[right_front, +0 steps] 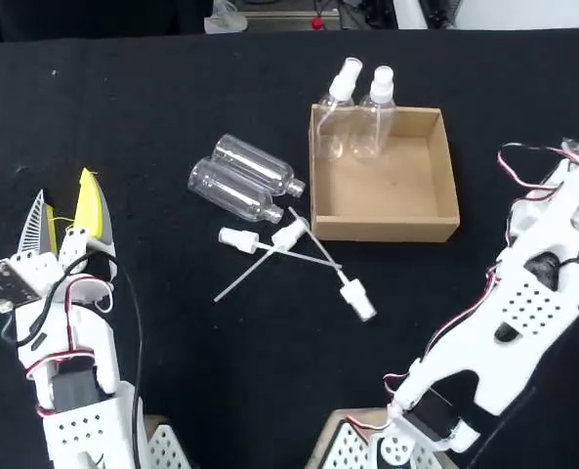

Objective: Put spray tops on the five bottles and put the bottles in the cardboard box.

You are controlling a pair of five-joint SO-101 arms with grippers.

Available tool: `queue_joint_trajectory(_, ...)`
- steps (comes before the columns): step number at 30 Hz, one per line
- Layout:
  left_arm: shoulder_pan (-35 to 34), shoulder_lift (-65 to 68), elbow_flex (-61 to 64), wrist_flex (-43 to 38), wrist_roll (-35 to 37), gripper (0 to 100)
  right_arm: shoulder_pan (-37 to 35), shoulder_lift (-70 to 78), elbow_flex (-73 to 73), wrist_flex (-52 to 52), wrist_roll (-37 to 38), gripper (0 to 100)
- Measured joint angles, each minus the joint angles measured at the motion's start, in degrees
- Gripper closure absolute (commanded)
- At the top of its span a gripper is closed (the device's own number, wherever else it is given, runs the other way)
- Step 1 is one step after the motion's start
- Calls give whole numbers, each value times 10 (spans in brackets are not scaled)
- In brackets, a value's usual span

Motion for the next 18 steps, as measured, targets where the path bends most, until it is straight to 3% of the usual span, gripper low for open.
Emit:
queue_joint_trajectory(5, 0, 0, 0, 0, 0, 777, 0, -2, 33, 0, -14, 629)
queue_joint_trajectory(8, 0, 0, 0, 0, 0, 777, 0, -21, 81, 0, -40, 679)
queue_joint_trajectory(18, 0, 0, 0, 0, 0, 777, 9, -191, 191, 1, -80, 711)
